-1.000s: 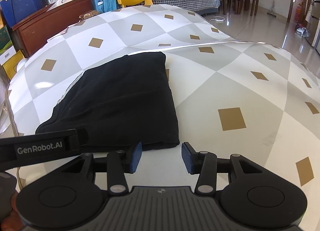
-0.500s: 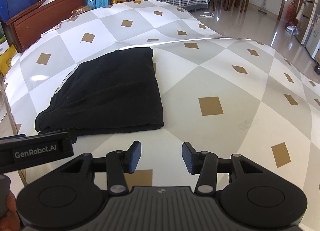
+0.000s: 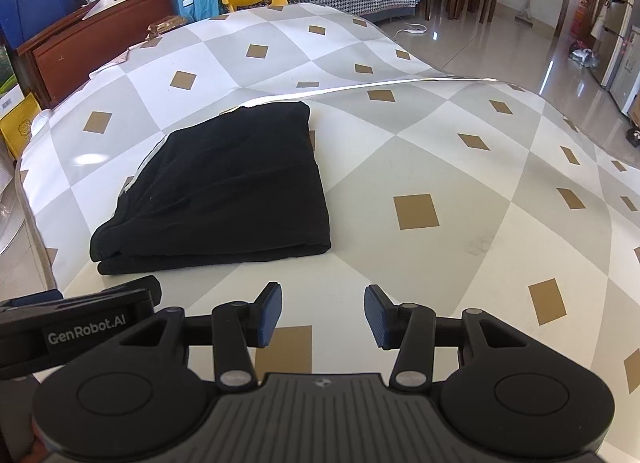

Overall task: Fold clothes
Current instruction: 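Withdraw both open tools back from the folded stack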

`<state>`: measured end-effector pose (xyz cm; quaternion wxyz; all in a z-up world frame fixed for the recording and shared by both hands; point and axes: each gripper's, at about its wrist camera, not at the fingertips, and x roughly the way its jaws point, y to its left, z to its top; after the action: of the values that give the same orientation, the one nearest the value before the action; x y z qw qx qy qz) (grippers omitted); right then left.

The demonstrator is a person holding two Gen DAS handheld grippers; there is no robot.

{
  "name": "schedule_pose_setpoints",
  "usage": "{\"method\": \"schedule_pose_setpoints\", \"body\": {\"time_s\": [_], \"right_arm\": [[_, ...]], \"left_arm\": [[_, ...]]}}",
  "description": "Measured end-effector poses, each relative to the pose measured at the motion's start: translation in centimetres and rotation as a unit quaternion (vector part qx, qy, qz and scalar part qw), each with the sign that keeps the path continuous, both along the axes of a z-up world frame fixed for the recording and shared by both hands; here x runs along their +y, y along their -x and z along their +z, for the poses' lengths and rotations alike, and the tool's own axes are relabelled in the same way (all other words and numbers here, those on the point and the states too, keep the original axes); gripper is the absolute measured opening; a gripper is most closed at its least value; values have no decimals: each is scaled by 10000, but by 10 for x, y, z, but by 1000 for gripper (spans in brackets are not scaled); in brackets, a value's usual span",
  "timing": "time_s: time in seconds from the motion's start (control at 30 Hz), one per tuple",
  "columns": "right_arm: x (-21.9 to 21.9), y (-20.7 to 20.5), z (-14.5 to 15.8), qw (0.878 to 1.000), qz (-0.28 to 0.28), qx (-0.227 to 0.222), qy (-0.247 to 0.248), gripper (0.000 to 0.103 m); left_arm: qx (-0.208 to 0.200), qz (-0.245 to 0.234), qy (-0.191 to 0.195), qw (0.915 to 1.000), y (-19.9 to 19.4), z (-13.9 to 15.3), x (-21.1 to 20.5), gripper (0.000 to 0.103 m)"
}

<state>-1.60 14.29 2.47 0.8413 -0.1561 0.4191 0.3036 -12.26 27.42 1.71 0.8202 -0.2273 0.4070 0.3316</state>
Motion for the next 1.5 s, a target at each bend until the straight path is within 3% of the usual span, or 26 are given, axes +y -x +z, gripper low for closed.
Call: {"method": "schedule_pose_setpoints", "body": {"time_s": [0.67,1.5], "right_arm": [[-6,13,25,9997,75,-169,-152,45],[-15,24,44,9991,130,-267,-298,45]], "left_arm": [[57,50,-322,9995,14,25,-16,103],[-9,157,-442,9989,27,47,-26,103]]}}
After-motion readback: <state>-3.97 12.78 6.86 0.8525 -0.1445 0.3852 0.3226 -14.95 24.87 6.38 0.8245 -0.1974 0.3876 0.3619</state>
